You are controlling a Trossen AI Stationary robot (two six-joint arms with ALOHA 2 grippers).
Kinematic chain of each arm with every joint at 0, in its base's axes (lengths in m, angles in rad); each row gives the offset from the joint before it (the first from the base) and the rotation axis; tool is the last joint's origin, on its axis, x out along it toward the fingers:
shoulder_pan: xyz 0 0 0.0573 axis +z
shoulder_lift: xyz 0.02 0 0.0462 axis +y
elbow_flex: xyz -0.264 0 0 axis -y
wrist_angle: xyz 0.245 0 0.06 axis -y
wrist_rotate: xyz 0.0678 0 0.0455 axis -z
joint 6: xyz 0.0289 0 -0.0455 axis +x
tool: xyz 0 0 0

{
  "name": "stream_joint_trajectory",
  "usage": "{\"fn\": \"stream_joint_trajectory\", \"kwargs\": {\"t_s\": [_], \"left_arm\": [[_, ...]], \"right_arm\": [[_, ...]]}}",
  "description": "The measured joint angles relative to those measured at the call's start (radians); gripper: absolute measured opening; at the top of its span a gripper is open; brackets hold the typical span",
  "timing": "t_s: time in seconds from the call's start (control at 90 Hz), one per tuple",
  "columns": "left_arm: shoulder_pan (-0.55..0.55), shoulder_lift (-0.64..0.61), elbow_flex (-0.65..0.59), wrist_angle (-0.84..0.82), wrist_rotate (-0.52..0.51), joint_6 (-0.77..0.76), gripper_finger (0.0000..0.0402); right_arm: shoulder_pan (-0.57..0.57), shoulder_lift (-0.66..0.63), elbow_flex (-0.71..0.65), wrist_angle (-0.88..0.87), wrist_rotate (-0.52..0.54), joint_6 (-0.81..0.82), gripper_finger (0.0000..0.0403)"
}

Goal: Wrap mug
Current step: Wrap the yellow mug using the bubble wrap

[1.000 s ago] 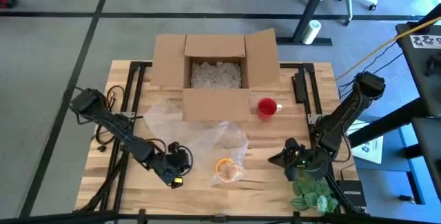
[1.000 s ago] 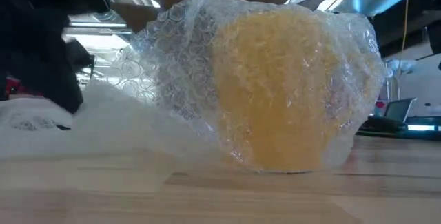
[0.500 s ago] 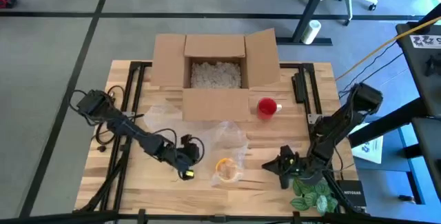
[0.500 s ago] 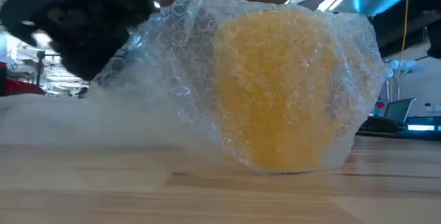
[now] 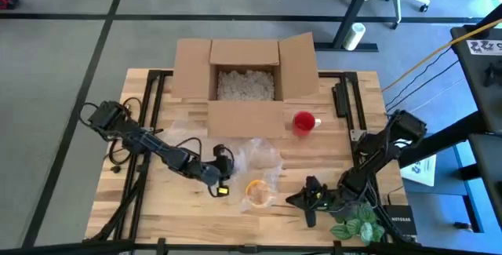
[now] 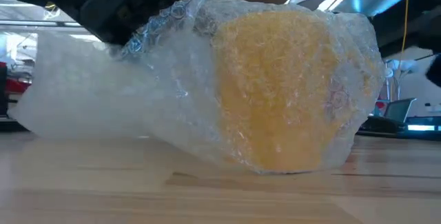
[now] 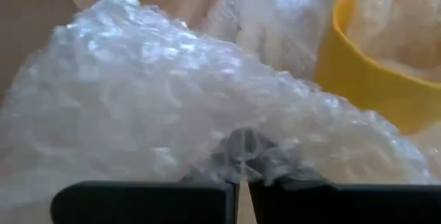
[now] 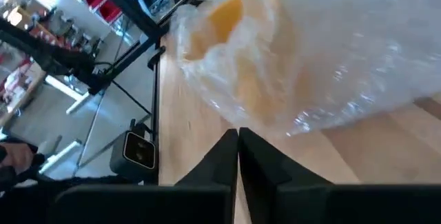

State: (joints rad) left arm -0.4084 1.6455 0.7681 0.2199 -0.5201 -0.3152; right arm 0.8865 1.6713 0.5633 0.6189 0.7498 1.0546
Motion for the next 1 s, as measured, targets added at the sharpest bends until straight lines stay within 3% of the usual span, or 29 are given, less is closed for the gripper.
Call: {"fn": "stream_joint_trajectory", "kwargs": {"t_s": [0.067, 0.189, 0.222, 0.4, 0.711, 1.0], "left_arm": [[0.013, 0.000, 0.000, 0.009, 0.038, -0.019, 0.0000], [0.015, 0.001, 0.000, 0.128, 0.301, 0.048, 0.0000], [0.008, 0.002, 0.000, 0.161, 0.332, 0.064, 0.0000], [-0.018, 0.004, 0.000, 0.241, 0.339, 0.108, 0.0000], [-0.037, 0.004, 0.000, 0.237, 0.345, 0.105, 0.0000], [-0.036, 0.004, 0.000, 0.232, 0.344, 0.109, 0.0000]], "right_arm": [[-0.015, 0.000, 0.013, 0.001, -0.009, -0.038, 0.0000], [-0.039, 0.001, 0.026, 0.002, -0.009, -0.086, 0.0000], [-0.045, 0.001, 0.026, 0.004, -0.010, -0.088, 0.0000], [-0.079, 0.001, 0.026, 0.008, -0.024, -0.092, 0.0000], [-0.165, -0.004, 0.026, 0.075, -0.058, -0.184, 0.0000], [-0.285, -0.065, 0.090, 0.053, -0.242, -0.322, 0.0000]]}}
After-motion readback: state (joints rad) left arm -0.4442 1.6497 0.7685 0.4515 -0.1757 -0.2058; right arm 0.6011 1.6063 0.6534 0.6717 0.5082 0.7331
